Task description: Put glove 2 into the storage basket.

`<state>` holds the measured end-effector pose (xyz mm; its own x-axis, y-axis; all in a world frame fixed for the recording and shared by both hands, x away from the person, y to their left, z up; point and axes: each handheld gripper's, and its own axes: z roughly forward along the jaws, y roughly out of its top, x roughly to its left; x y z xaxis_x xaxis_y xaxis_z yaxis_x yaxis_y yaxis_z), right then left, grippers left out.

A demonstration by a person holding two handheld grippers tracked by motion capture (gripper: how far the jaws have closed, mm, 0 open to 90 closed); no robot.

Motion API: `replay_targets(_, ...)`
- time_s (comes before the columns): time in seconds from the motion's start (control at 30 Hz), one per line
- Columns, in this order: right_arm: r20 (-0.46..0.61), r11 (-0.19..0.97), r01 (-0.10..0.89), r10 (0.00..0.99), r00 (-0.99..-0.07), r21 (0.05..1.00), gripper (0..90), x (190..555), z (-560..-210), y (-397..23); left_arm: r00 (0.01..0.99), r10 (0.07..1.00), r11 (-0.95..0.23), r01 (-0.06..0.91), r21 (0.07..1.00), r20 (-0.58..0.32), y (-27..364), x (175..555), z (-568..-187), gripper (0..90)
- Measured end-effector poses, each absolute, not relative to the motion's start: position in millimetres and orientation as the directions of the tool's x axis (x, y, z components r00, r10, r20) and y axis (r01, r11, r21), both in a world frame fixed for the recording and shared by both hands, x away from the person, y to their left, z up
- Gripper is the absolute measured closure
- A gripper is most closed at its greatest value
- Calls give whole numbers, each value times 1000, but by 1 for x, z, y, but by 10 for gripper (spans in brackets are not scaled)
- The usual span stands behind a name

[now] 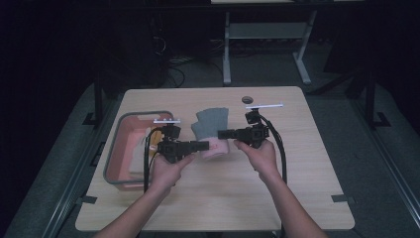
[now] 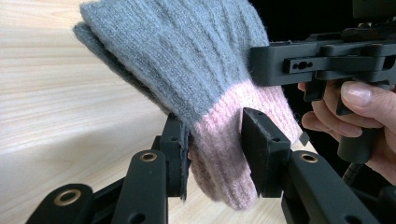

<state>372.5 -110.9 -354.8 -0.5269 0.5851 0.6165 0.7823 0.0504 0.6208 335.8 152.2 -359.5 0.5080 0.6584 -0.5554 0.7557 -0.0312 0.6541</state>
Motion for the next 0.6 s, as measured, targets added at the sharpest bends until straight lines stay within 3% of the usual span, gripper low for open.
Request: replay_targets(0.6, 616, 66, 771, 560, -554, 633, 723, 383, -343, -80, 487, 678, -2, 751, 660, -551, 182, 337, -348, 629)
